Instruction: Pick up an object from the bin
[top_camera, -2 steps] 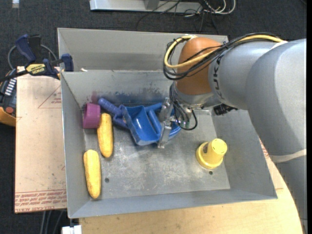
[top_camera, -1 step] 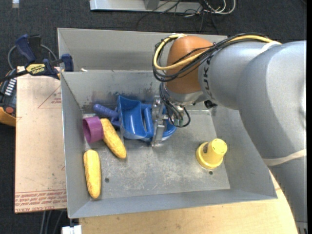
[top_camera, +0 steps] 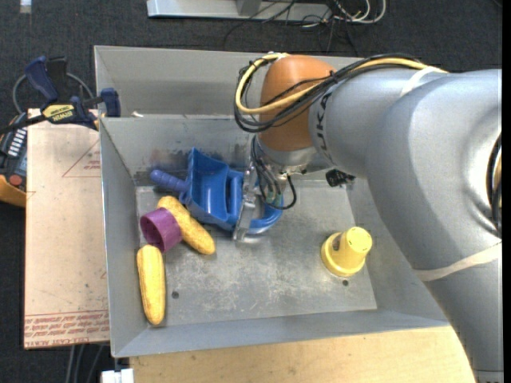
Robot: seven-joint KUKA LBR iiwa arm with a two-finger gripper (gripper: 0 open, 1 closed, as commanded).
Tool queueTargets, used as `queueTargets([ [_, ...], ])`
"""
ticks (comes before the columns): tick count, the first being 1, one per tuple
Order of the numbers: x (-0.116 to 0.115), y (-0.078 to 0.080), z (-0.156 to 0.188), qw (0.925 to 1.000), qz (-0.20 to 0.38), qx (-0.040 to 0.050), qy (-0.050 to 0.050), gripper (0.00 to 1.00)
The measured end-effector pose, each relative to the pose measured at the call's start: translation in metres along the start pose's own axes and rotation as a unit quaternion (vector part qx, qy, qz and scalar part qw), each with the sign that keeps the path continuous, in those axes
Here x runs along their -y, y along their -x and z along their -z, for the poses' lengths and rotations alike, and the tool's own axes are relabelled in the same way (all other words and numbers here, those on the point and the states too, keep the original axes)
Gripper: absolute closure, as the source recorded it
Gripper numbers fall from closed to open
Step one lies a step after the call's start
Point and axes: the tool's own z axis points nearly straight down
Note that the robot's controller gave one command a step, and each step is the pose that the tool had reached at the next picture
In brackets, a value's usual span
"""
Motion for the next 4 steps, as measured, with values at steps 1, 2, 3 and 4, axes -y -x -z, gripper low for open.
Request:
queueTargets([
  [1, -0.0145, -0.0089, -0.0003, 0.9979, 0.063, 0.0141, 0.003, 0.0],
  [2, -0.0218, -0.0178, -0.0057, 0.9994, 0.035, -0.0008, 0.0, 1.0],
  [3, -0.0222, -0.018, -0.0057, 0.9994, 0.035, -0.0007, 0.0, 1.0],
  [4, -0.0225, -0.0181, -0.0057, 0.9994, 0.035, -0.0006, -0.001, 1.0],
])
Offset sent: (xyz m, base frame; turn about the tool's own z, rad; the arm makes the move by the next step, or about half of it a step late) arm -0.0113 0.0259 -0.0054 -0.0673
